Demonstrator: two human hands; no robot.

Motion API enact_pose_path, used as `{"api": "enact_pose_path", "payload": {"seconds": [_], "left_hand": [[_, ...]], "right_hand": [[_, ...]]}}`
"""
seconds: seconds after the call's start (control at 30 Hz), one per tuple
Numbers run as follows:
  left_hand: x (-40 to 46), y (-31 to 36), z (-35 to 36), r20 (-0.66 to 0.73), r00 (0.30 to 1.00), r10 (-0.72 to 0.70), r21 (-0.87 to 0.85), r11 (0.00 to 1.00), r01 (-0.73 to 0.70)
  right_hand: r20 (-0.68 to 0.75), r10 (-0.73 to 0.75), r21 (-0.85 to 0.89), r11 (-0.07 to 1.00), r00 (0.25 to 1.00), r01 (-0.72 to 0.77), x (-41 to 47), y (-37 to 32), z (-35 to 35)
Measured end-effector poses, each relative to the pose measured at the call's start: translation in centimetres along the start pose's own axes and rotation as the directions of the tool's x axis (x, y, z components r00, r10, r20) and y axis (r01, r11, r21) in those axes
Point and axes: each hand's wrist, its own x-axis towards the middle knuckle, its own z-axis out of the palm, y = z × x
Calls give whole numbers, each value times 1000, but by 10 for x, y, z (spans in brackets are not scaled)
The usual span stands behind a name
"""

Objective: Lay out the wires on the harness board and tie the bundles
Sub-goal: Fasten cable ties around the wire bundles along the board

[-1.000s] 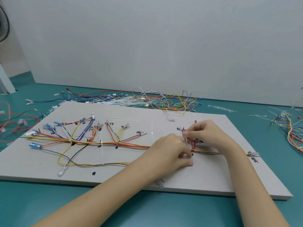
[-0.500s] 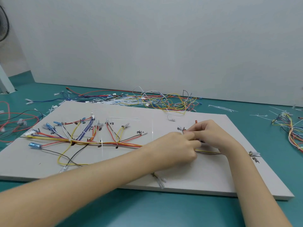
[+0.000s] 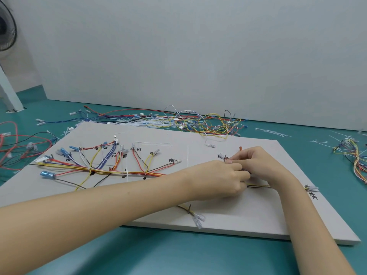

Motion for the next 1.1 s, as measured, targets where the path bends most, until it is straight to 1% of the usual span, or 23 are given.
{"api": "enact_pose_path", "payload": {"seconds": [0.13, 0.27, 0.37, 0.6, 0.73, 0.9, 1.0, 1.1], "left_hand": [[4, -4, 1, 3, 998, 65, -5, 998, -65], [10, -13, 4, -9, 999, 48, -65, 997, -48], [14, -14, 9, -13, 998, 60, -67, 996, -61], [18, -8, 15, -80, 995, 58, -61, 996, -62], [21, -5, 16, -90, 994, 62, -38, 997, -66], [22, -6, 13, -68, 997, 43, -58, 997, -47], [20, -8, 12, -27, 997, 74, -73, 994, -76], [20, -8, 12, -16, 994, 105, -75, 992, -106]], "right_hand": [[3, -7, 3, 1000, 1000, 7, 0, -1, 0], [6, -7, -83, 997, 1000, 7, 0, -1, -1], [3, -15, -116, 993, 1000, 15, 0, -2, -1], [-1, -5, -99, 995, 1000, 5, -1, -3, 0], [-3, 16, -71, 997, 1000, -16, -2, -5, 0], [0, 17, -79, 997, 1000, -17, -5, -7, 0], [1, 39, -62, 997, 999, -39, -6, -9, 1], [5, 47, -31, 998, 999, -46, -6, -9, 1]]}}
